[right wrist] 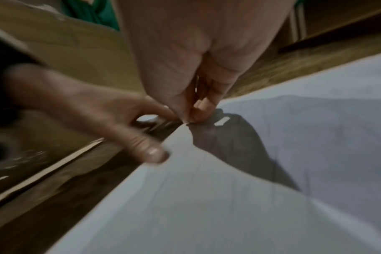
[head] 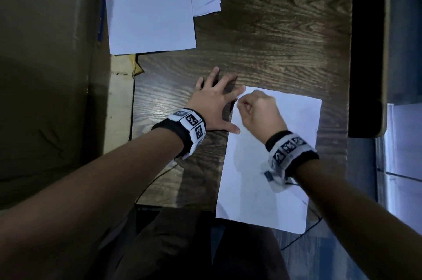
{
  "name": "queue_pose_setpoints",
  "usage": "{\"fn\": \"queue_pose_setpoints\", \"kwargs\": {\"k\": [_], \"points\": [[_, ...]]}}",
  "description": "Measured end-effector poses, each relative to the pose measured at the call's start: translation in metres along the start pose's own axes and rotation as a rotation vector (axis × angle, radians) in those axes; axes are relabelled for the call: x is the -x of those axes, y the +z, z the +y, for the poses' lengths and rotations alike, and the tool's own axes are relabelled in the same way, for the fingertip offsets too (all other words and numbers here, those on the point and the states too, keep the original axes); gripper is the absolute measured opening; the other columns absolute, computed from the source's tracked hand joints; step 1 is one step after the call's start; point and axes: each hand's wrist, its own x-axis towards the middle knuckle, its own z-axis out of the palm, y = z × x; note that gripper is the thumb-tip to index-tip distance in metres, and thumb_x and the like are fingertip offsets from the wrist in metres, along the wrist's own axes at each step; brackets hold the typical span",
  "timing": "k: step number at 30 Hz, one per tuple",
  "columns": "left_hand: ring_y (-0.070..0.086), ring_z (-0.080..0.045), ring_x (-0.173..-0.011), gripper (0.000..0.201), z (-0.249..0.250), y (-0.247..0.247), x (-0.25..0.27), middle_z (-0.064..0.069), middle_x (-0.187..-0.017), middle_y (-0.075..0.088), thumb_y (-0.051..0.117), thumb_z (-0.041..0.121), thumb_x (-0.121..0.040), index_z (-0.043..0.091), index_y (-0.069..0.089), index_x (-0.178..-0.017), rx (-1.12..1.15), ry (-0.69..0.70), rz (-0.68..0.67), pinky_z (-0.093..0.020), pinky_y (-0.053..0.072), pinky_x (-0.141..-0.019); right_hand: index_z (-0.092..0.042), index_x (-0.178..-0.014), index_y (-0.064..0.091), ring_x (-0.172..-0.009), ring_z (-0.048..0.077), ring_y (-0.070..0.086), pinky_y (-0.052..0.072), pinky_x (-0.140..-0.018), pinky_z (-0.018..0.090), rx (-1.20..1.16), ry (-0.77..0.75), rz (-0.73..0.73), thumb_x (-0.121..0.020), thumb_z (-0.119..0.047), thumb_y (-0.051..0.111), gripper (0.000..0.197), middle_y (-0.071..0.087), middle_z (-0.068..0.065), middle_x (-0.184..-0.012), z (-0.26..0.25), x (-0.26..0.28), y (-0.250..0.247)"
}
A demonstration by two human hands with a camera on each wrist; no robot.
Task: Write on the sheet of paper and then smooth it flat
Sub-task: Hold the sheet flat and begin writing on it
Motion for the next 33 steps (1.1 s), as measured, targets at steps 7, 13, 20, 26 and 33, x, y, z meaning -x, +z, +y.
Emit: {"fn": "queue_pose_setpoints", "kwargs": {"k": [7, 13, 20, 26, 33], "points": [[-0.007, -0.038, -0.154, 0.117, -0.001, 0.000, 0.000, 0.004, -0.167, 0.006, 0.063, 0.090, -0.063, 0.044, 0.016, -0.160, -0.010, -0.009, -0.021, -0.068, 0.013, -0.119, -0.008, -0.079, 0.068, -0.067, 0.026, 0.059, 0.049, -0.059, 0.032, -0.009, 0.143, 0.104, -0.088, -0.014, 0.058, 0.015, 0.063, 0.009, -0.078, 0.006, -0.013, -0.004], [-0.008, -0.038, -0.154, 0.117, -0.001, -0.001, -0.001, 0.005, -0.167, 0.005, 0.063, 0.090, -0.064, 0.044, 0.015, -0.160, -0.017, -0.021, -0.040, -0.068, 0.013, -0.119, -0.006, -0.073, 0.067, -0.062, 0.025, 0.057, 0.049, -0.059, 0.033, -0.022, 0.165, 0.150, -0.086, -0.009, 0.056, 0.017, 0.062, 0.008, -0.068, 0.020, -0.029, -0.017], [-0.009, -0.037, -0.154, 0.117, 0.000, 0.001, -0.002, 0.005, -0.167, 0.003, 0.062, 0.090, -0.064, 0.044, 0.014, -0.160, -0.006, -0.014, -0.035, -0.068, 0.012, -0.119, -0.011, -0.076, 0.069, -0.062, 0.021, 0.057, 0.050, -0.061, 0.033, -0.045, 0.083, 0.093, -0.087, -0.011, 0.059, 0.015, 0.064, 0.008, -0.074, 0.018, -0.017, -0.014], [-0.009, -0.038, -0.154, 0.116, 0.001, 0.001, -0.001, 0.005, -0.167, 0.002, 0.063, 0.089, -0.065, 0.043, 0.014, -0.160, -0.007, -0.008, -0.033, -0.067, 0.012, -0.119, -0.007, -0.082, 0.069, -0.064, 0.020, 0.055, 0.047, -0.064, 0.028, -0.024, -0.053, -0.071, -0.088, -0.009, 0.061, 0.010, 0.061, 0.007, -0.080, 0.002, 0.020, -0.003], [-0.008, -0.038, -0.154, 0.116, 0.002, -0.001, 0.000, 0.005, -0.166, 0.003, 0.064, 0.088, -0.065, 0.043, 0.016, -0.160, -0.003, -0.009, -0.038, -0.066, 0.013, -0.120, -0.006, -0.080, 0.066, -0.066, 0.025, 0.055, 0.049, -0.060, 0.036, 0.024, 0.011, -0.015, -0.090, -0.010, 0.055, 0.015, 0.059, 0.009, -0.079, 0.006, 0.004, -0.004]]}}
